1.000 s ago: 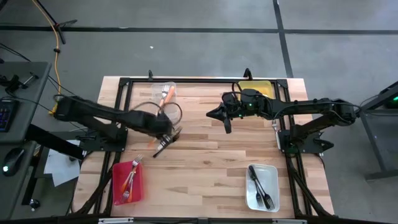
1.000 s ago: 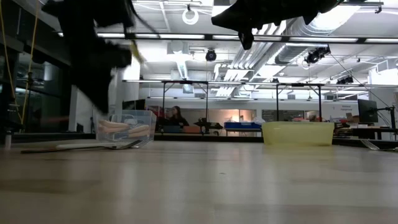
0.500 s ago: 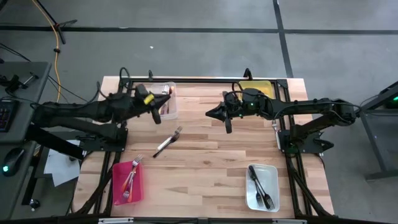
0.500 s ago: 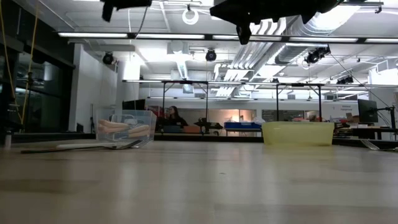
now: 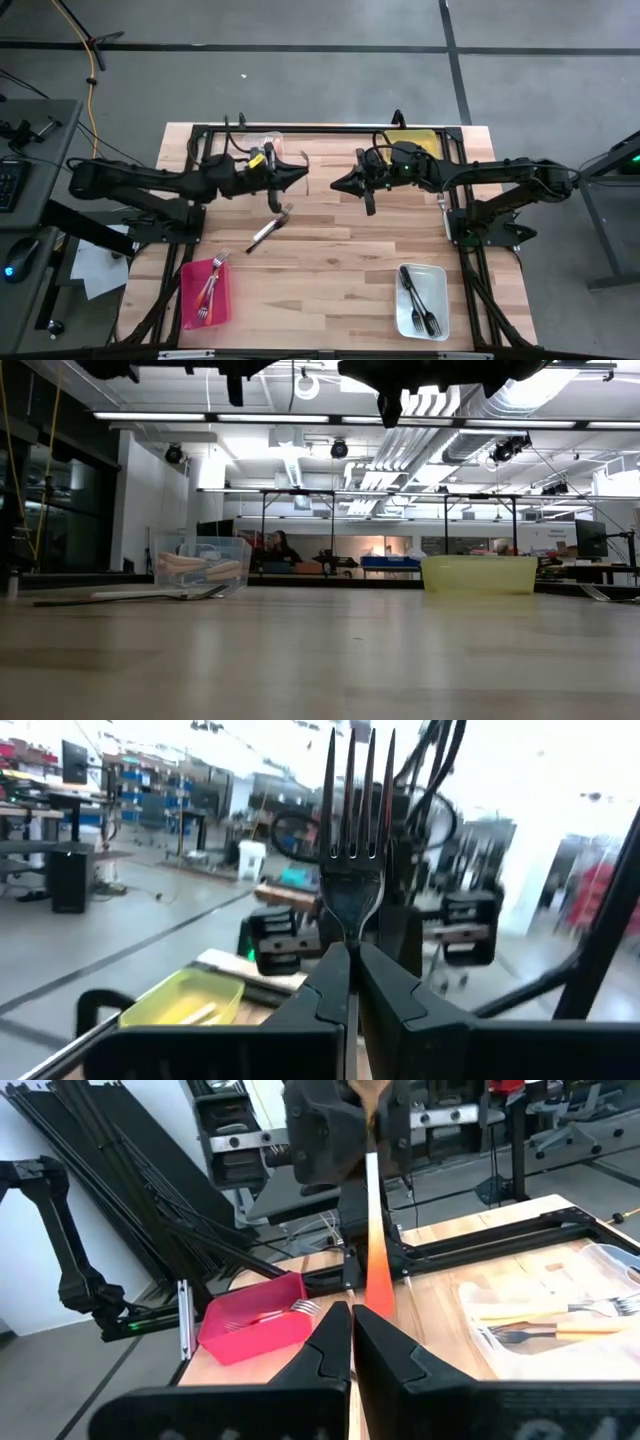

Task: Sort silverware by color (type)
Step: Put the orange-white fork into the red bin

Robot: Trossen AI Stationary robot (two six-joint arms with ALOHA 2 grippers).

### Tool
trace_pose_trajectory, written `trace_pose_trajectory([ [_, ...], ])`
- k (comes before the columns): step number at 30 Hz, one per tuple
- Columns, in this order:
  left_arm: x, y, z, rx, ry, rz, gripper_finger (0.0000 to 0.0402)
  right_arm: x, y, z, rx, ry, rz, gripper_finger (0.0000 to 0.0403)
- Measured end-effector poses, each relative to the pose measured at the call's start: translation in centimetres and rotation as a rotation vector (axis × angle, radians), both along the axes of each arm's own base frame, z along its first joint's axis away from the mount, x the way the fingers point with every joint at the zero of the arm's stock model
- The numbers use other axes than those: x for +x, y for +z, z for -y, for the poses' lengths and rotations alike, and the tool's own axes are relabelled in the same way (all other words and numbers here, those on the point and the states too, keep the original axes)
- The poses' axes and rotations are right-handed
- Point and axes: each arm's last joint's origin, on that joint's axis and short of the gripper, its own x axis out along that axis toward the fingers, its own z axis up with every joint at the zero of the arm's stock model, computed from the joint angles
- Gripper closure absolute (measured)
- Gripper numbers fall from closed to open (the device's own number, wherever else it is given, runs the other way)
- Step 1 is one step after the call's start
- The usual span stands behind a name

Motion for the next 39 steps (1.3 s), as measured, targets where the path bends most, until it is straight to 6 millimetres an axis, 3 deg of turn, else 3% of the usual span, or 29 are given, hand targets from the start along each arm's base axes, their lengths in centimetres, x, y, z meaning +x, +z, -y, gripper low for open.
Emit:
trace_pose_trajectory([
  [5, -0.3, -0.9, 0.1, -0.027, -0.012, 0.061, 0.0401, 0.0, 0.0, 0.0, 0.0, 0.0, 0.001, 0.0403],
  [27, -0.3, -0.9, 0.2, -0.011, -0.009, 0.037, 0.0401, 0.0, 0.0, 0.0, -0.023, 0.002, 0.006, 0.0403],
  [31, -0.3, 0.7, 0.8, -0.085, -0.033, -0.131, 0.0401, 0.0, 0.0, 0.0, -0.023, -0.005, 0.006, 0.0403],
  [35, -1.3, 2.1, 2.7, -0.166, -0.088, -0.495, 0.0401, 0.0, 0.0, 0.1, -0.034, -0.031, 0.005, 0.0403],
  [39, -3.4, 3.4, 5.5, -0.282, -0.112, -0.875, 0.0401, 0.0, 0.0, 0.2, -0.045, -0.058, 0.001, 0.0403],
])
